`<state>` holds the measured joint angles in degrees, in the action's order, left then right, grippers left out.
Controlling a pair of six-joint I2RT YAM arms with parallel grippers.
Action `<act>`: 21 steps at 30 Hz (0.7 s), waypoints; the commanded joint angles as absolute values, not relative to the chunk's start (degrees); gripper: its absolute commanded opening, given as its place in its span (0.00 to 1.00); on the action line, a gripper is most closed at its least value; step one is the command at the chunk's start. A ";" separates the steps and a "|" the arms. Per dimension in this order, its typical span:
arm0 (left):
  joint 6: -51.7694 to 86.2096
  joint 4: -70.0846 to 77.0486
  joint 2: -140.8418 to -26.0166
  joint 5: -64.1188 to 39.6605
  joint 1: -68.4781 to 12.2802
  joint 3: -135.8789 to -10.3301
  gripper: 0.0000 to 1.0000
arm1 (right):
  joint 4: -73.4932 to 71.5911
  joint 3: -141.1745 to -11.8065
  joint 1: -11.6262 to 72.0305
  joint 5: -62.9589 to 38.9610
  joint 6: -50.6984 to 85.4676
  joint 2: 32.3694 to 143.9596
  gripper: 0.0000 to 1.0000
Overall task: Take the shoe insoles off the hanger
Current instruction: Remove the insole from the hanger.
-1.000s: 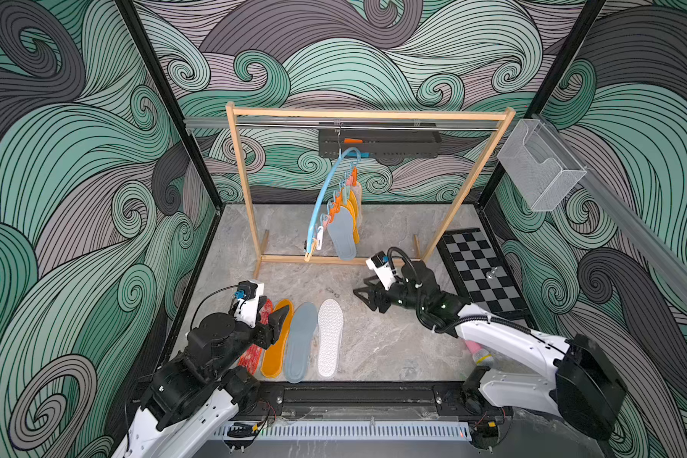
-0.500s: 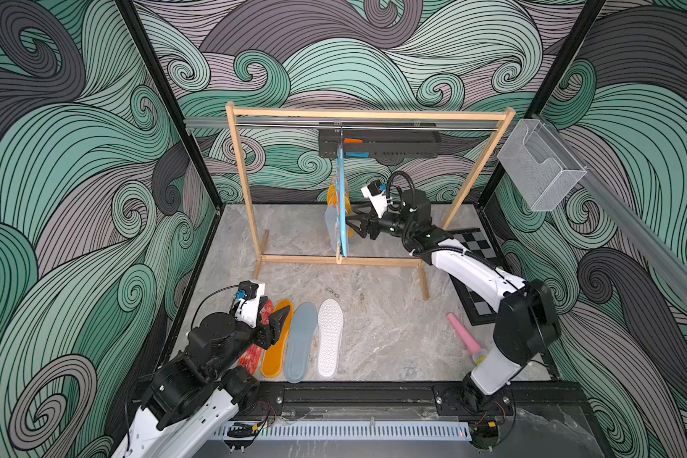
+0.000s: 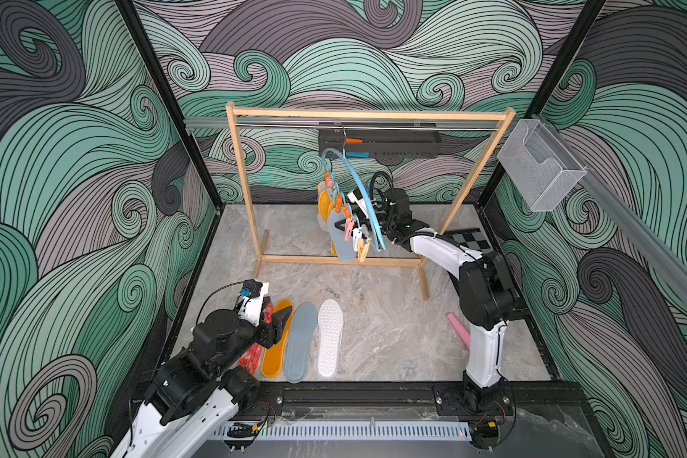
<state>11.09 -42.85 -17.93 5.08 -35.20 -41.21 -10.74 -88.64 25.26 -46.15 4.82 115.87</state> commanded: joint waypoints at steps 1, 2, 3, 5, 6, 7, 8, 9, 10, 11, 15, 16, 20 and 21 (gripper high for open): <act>10.62 -42.76 -18.48 4.04 -34.97 -41.89 0.68 | -13.01 -87.64 26.44 -51.94 4.22 117.25 0.44; 10.63 -42.64 -18.57 3.96 -34.98 -41.86 0.68 | -13.16 -87.39 26.75 -52.42 4.22 117.60 0.43; 10.63 -42.72 -18.63 3.96 -34.98 -41.85 0.68 | -13.39 -87.01 27.11 -52.64 4.13 117.90 0.41; 10.63 -42.78 -18.76 3.97 -34.98 -41.90 0.68 | -13.83 -86.28 27.66 -52.95 4.04 118.20 0.38; 10.61 -42.73 -18.72 3.96 -34.98 -41.93 0.68 | -14.05 -85.99 27.84 -52.96 4.13 118.47 0.35; 10.61 -42.73 -18.72 3.96 -34.98 -41.94 0.68 | -14.38 -85.76 28.00 -53.20 4.34 118.77 0.32; 10.63 -42.79 -18.64 4.09 -34.98 -41.97 0.68 | -14.65 -85.64 28.08 -53.31 4.58 119.06 0.30; 10.63 -42.82 -18.49 4.24 -34.98 -42.06 0.68 | -15.14 -85.38 28.09 -53.56 5.13 119.31 0.27; 10.59 -42.89 -18.30 4.38 -34.98 -41.94 0.68 | -15.89 -84.97 28.04 -53.99 5.59 119.39 0.23; 10.62 -42.84 -18.08 4.44 -34.98 -41.98 0.68 | -16.72 -84.26 28.08 -54.33 5.84 119.16 0.20; 10.63 -42.76 -17.96 4.56 -34.98 -41.86 0.68 | -21.21 -81.70 28.03 -55.22 7.72 118.31 0.08; 10.63 -42.73 -18.03 4.57 -34.98 -41.84 0.68 | -21.27 -81.64 28.04 -55.43 7.90 118.13 0.06; 10.62 -42.81 -18.70 4.66 -34.98 -41.87 0.68 | -23.00 -80.15 27.89 -55.64 8.09 117.26 0.02; 10.64 -42.81 -18.90 4.74 -34.97 -41.90 0.68 | -23.28 -80.07 27.86 -55.65 8.08 117.10 0.02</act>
